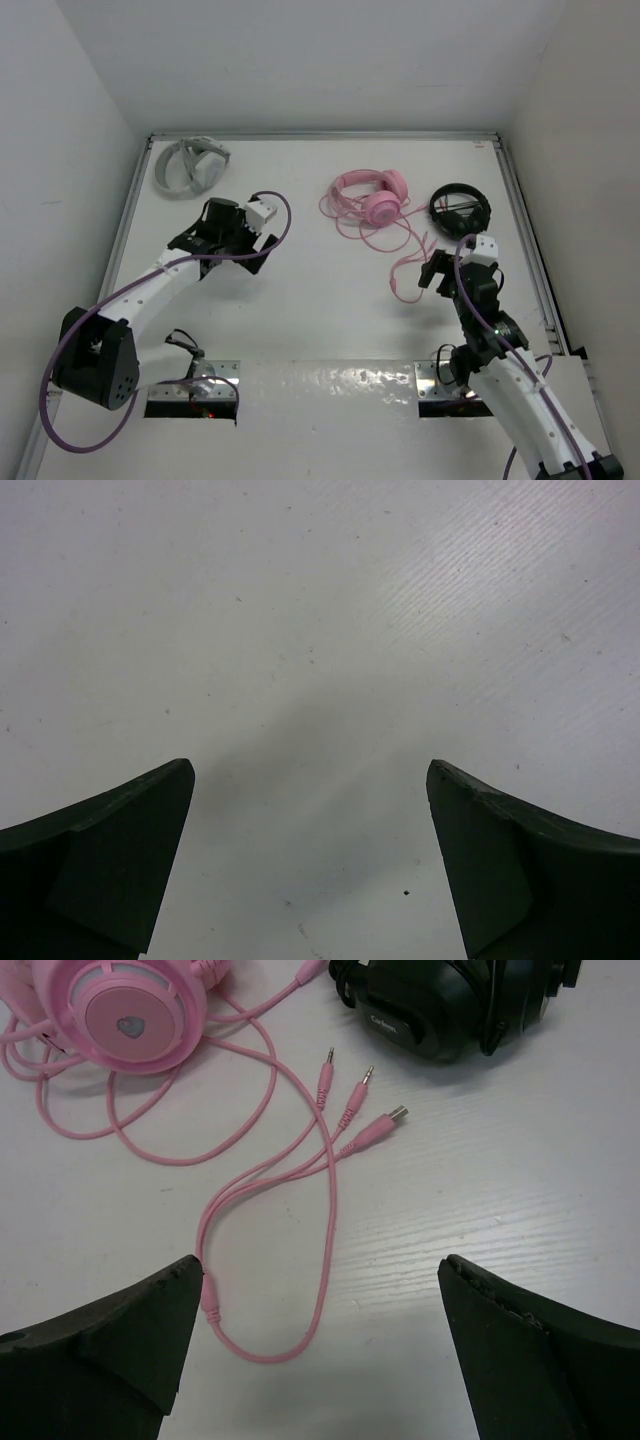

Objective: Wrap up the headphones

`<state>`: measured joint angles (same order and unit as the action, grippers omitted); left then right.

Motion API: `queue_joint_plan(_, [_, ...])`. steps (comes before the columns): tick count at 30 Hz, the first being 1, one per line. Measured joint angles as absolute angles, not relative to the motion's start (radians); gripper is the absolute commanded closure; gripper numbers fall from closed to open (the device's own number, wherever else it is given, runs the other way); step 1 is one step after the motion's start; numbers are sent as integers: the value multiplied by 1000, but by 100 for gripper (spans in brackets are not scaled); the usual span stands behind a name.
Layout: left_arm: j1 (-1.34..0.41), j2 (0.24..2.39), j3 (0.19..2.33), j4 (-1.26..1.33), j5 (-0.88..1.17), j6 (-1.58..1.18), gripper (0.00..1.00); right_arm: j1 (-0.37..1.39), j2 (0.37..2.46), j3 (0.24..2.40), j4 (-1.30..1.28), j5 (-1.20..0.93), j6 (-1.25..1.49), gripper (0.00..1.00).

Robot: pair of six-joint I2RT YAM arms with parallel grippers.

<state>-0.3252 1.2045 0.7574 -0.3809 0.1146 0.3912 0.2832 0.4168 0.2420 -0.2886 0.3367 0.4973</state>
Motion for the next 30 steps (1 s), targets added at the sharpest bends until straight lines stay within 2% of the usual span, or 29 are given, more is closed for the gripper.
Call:
queue_joint_plan(6, [-325, 1214, 760, -378, 104, 388, 0, 283, 513, 285, -197, 324, 478, 3])
queue_joint_plan(7, [-325, 1216, 760, -379, 105, 388, 0, 283, 558, 312, -171, 306, 466, 15])
queue_joint_plan(8, [-325, 1217, 760, -379, 101, 388, 0, 283, 619, 360, -171, 294, 445, 60])
queue_joint_plan(9, [-325, 1217, 761, -379, 95, 388, 0, 283, 688, 425, -170, 276, 427, 70])
queue_joint_plan(10, [-325, 1217, 761, -378, 89, 388, 0, 283, 775, 519, -185, 264, 414, 62])
queue_joint_plan(11, [-325, 1217, 761, -377, 82, 387, 0, 283, 871, 615, -192, 257, 404, 37])
queue_joint_plan(12, [-325, 1217, 761, -377, 73, 387, 0, 283, 963, 726, -184, 248, 388, 1])
queue_joint_plan(17, [-325, 1217, 761, -378, 57, 387, 0, 263, 1383, 1145, -70, 170, 247, 1])
queue_joint_plan(23, [-324, 1219, 761, -377, 33, 384, 0, 194, 1902, 1629, -170, 78, 162, 1])
queue_joint_plan(28, [-323, 1244, 761, -377, 26, 384, 0, 156, 2180, 1808, -312, 19, 112, 2])
queue_joint_plan(30, [-323, 1258, 761, -378, 24, 384, 0, 151, 2230, 1800, -365, -20, 94, 10])
